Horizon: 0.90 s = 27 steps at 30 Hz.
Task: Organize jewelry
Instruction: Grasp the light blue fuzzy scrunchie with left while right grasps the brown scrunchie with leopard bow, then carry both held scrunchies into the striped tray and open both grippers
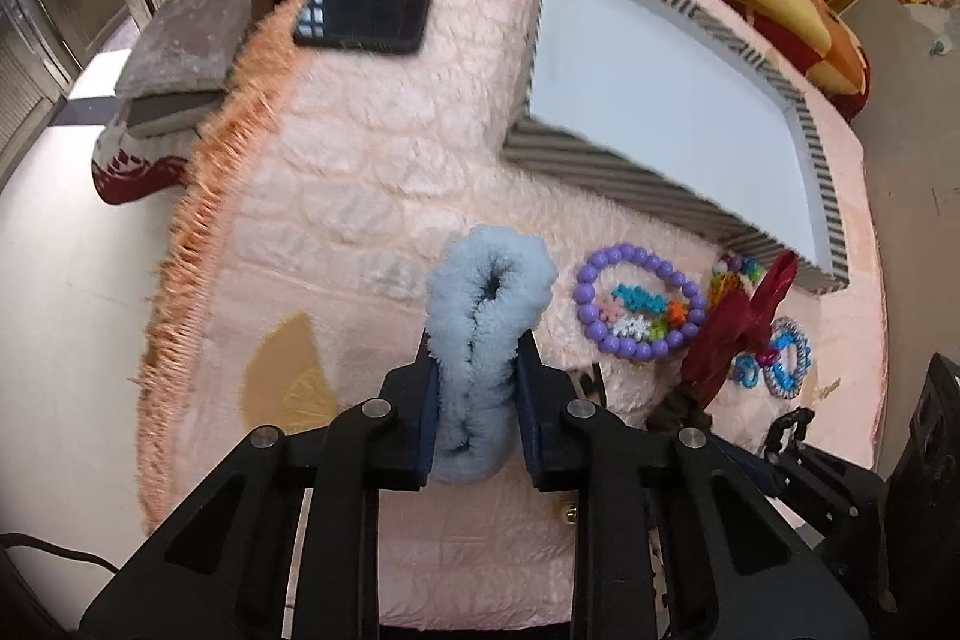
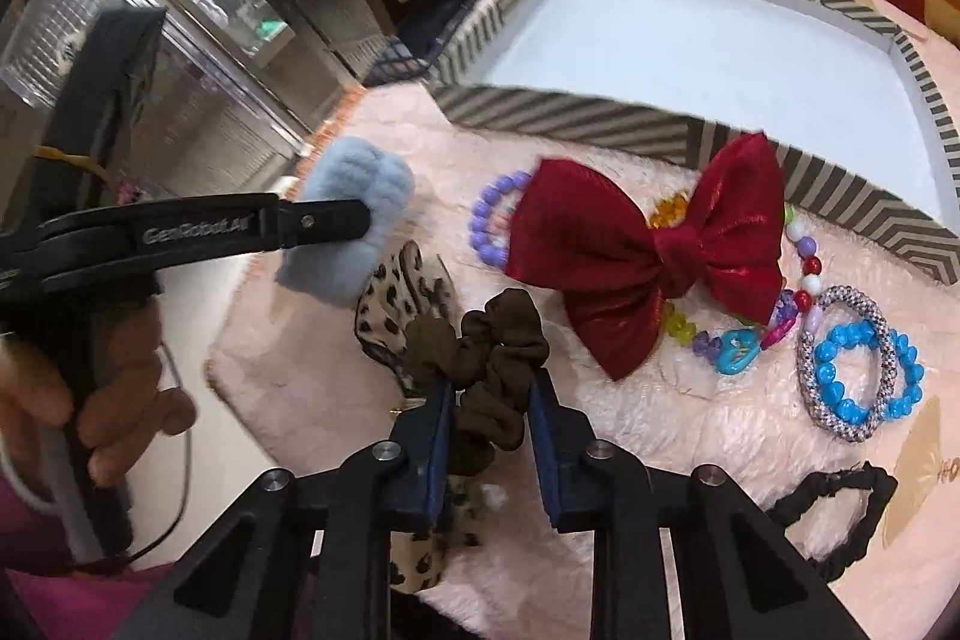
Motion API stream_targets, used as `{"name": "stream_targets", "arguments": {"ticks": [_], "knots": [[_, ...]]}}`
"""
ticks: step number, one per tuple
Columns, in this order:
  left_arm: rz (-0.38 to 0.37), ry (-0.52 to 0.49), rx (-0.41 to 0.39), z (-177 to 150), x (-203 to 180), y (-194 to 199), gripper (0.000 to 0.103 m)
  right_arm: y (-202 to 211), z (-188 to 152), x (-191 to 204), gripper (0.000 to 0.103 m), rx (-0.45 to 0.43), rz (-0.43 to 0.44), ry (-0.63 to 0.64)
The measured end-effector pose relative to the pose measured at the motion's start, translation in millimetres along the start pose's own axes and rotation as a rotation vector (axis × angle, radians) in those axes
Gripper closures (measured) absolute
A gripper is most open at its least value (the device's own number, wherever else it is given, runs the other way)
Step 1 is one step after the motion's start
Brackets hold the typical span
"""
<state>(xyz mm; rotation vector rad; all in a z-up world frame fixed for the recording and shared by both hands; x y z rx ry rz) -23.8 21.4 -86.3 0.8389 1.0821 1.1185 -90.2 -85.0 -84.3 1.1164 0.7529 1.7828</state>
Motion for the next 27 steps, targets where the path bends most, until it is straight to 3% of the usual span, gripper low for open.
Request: {"name": "stream_targets", "arguments": {"ticks": [7,11,19,27], "knots": [[0.006,-0.004,-0.068,15.4,-1.8,29.9,0.082,29.5,20.3,19.8,0.080,-0.081,0.044,0.028],[0.000,-0.030,-0.105,29.6,-11.2,42.6,0.082,52.1,48.0,15.1,0.080,-0.148,0.017,0.033],[0.012,-0.075,-0.168,77.8,-29.7,52.4,0.082,66.8,105.1,-35.0,0.080,-0.214,-0.091,-0.042],[0.056,-0.134,-0.147,110.0,-46.0,23.0,0.082,43.5,166.1,-86.6,0.080,-0.203,-0.131,-0.142]]}}
Point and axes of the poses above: each gripper's, at about its wrist camera, not at the fingertips, and y roughly against the way its jaws point, x to its left, z to its top, the point moved 8 cm from there along -y, roughly the way its jaws point, and after that the axes turned 1 degree about y, right-handed, at the moved point
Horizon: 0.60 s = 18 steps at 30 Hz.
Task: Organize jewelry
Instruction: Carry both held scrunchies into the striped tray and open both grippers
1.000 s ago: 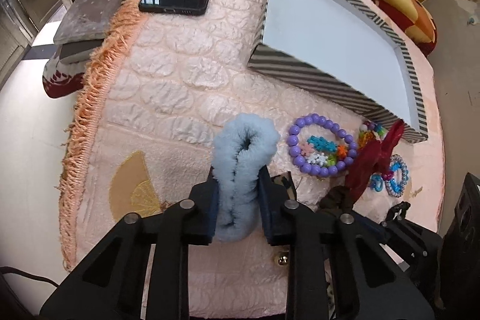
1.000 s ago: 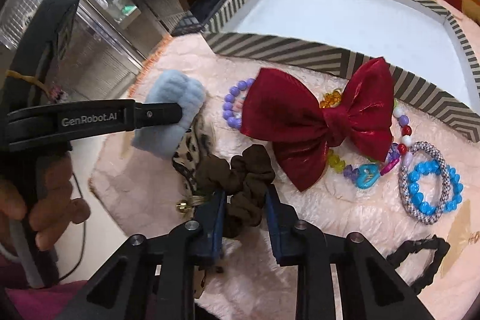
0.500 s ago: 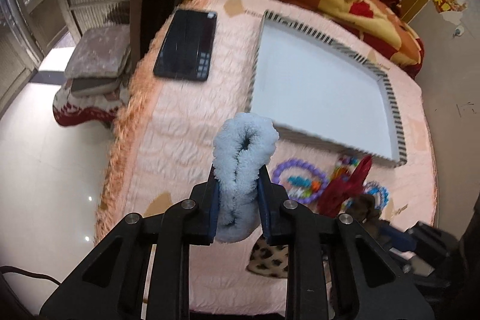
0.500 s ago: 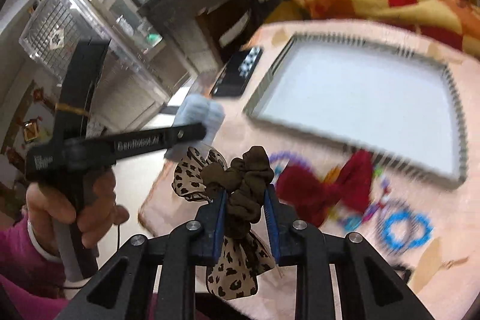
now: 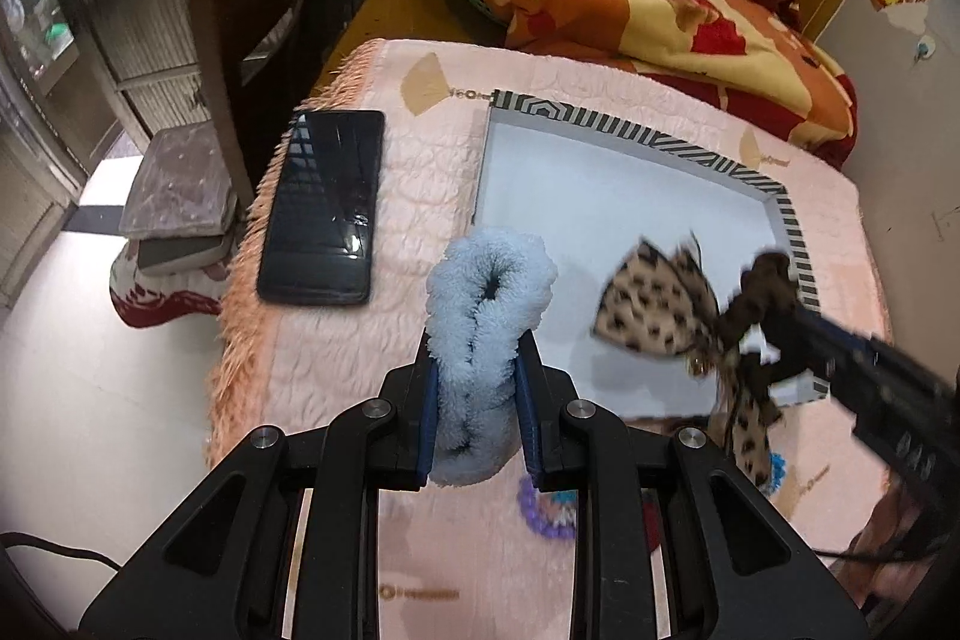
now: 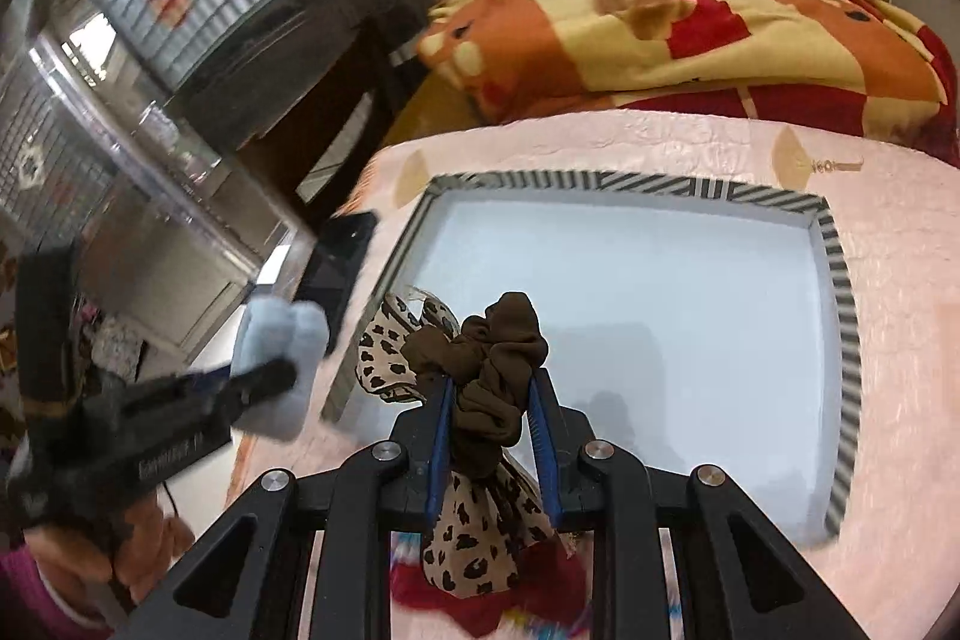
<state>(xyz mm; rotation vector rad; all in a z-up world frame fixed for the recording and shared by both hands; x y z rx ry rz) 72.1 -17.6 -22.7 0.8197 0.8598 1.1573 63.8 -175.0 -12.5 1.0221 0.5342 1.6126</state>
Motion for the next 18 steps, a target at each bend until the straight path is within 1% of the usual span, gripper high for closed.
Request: {"name": "stream_targets", "arguments": {"ticks": [6,13,16,18], "knots": [[0.023,-0.040,0.041,8.2,-7.1,-31.8,0.082,-43.7,29.2,-5.5,0.080,0.044,-0.006,-0.021],[0.017,-0.065,0.091,10.3,-7.0,-61.3,0.081,-93.4,56.2,5.9,0.080,0.085,0.009,-0.026],[0.027,-0.082,0.084,13.4,-8.3,-66.5,0.081,-112.1,63.7,9.1,0.080,0.101,0.014,-0.024],[0.034,-0.084,0.081,16.3,-9.2,-68.3,0.080,-124.8,66.5,7.0,0.080,0.117,-0.001,-0.018]]}}
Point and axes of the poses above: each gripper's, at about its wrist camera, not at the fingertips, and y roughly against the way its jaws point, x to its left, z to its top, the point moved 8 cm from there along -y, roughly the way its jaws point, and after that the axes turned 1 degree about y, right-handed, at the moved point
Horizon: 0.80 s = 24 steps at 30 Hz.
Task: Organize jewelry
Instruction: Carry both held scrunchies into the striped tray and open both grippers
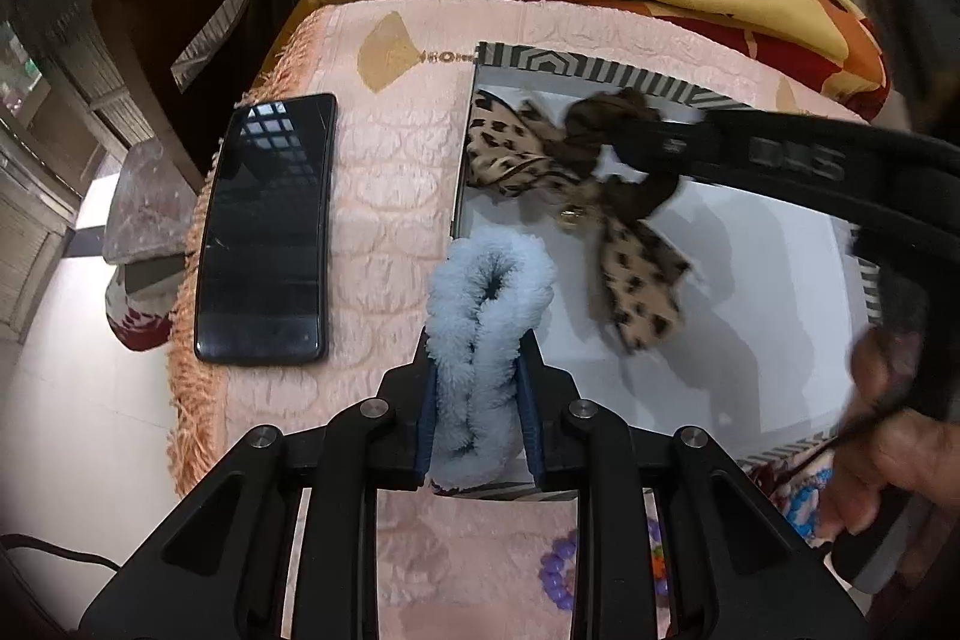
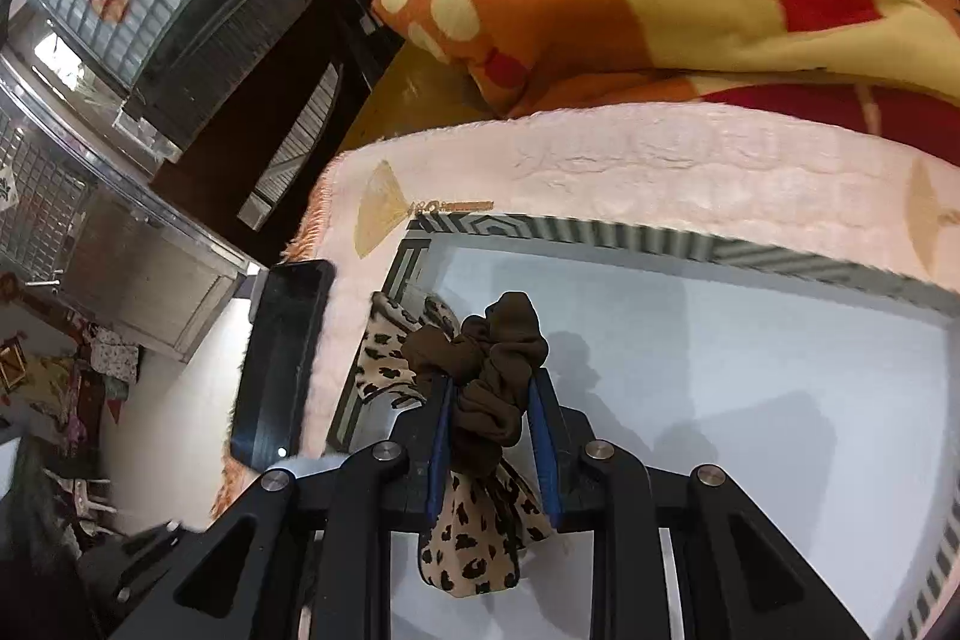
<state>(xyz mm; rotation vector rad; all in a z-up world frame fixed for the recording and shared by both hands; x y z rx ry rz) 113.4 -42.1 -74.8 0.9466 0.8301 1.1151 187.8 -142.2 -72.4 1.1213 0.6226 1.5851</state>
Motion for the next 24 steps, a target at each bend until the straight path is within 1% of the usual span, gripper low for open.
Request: {"name": "stream_targets", "arguments": {"ticks": [3,6,8,10,11,16,17,18,20,22,23,24], "knots": [[0.016,-0.024,-0.008,2.5,-3.2,0.2,0.080,-9.7,1.5,-13.7,0.080,0.027,-0.033,-0.024],[-0.009,-0.025,-0.001,2.9,-5.4,2.2,0.080,-7.4,2.2,-26.3,0.080,0.024,-0.038,-0.050],[-0.016,-0.037,-0.004,4.0,-9.4,3.8,0.080,-9.0,2.7,-31.5,0.079,0.038,-0.030,-0.057],[-0.021,-0.057,-0.005,4.5,-16.8,3.0,0.080,-8.5,1.3,-34.7,0.064,0.060,-0.021,-0.064],[-0.024,-0.065,0.000,4.4,-19.9,1.1,0.080,-4.2,1.1,-36.2,0.054,0.050,-0.020,-0.069],[0.001,-0.069,0.040,2.1,-21.7,-16.2,0.080,29.4,-5.3,-41.2,0.051,0.001,0.005,-0.077],[0.008,-0.066,0.047,1.6,-20.6,-18.8,0.080,38.5,-8.3,-41.9,0.049,-0.009,0.012,-0.079],[0.015,-0.057,0.055,1.2,-18.9,-21.7,0.078,46.5,-11.0,-42.5,0.044,-0.018,0.016,-0.083],[-0.013,-0.047,0.058,1.4,-19.2,-22.8,0.074,62.7,-16.4,-44.5,0.041,-0.041,0.018,-0.096],[-0.050,-0.039,0.065,1.2,-19.4,-19.2,0.064,80.0,-22.5,-48.3,0.040,-0.068,0.028,-0.121],[-0.069,-0.033,0.062,1.3,-19.0,-15.9,0.050,86.4,-25.3,-48.1,0.040,-0.078,0.032,-0.131],[-0.105,-0.024,0.049,1.6,-18.4,-9.9,0.046,94.5,-29.2,-50.2,0.038,-0.091,0.036,-0.143]]}}
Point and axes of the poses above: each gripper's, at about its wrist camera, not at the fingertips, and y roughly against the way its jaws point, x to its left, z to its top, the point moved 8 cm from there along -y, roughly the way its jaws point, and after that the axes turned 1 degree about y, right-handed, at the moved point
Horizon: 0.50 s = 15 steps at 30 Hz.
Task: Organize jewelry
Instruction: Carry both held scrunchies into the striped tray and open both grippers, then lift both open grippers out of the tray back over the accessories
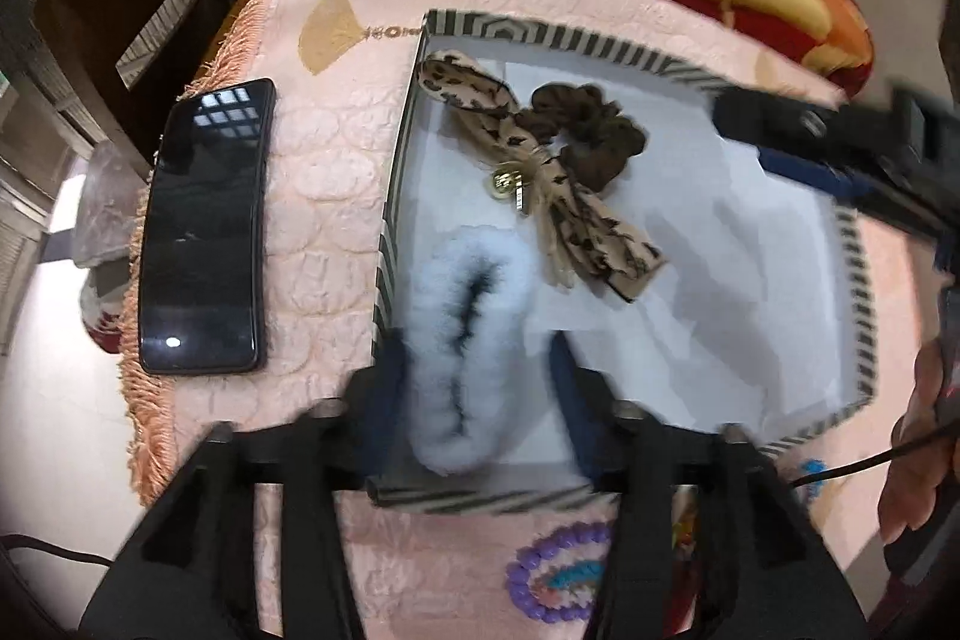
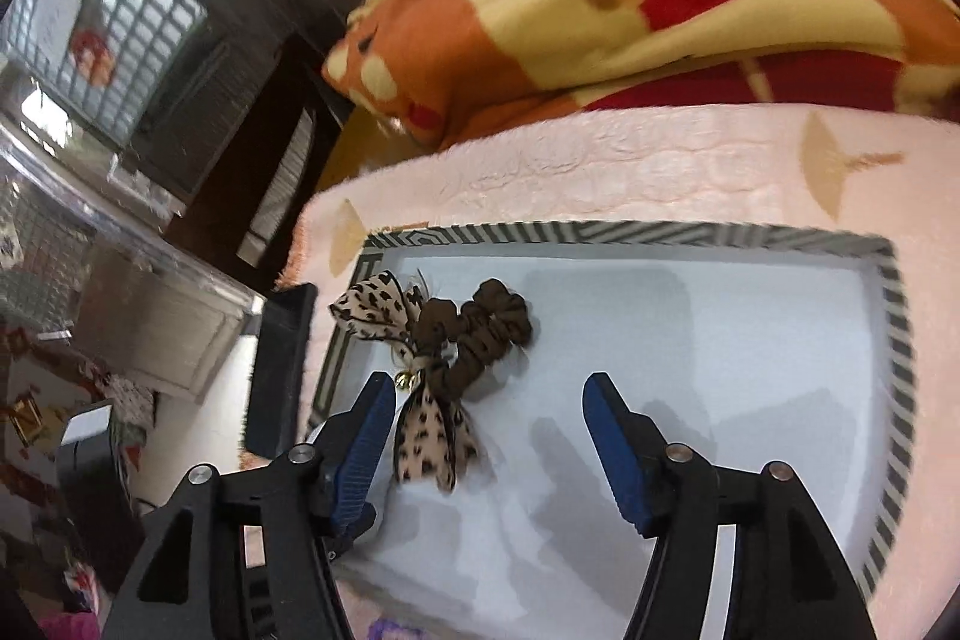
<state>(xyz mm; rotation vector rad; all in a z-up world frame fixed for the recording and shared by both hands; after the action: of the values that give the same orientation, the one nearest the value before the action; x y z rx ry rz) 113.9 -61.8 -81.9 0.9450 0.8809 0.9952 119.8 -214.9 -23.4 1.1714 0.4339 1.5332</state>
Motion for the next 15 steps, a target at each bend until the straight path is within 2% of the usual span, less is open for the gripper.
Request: {"name": "stream_targets", "arguments": {"ticks": [3,15], "knots": [[-0.027,-0.008,-0.015,-4.6,0.4,14.8,0.046,23.1,-11.7,-4.7,0.035,-0.035,-0.001,-0.026],[0.072,0.002,-0.106,-28.3,8.4,63.0,0.045,67.8,-68.0,-1.6,0.034,-0.073,-0.049,-0.011]]}}
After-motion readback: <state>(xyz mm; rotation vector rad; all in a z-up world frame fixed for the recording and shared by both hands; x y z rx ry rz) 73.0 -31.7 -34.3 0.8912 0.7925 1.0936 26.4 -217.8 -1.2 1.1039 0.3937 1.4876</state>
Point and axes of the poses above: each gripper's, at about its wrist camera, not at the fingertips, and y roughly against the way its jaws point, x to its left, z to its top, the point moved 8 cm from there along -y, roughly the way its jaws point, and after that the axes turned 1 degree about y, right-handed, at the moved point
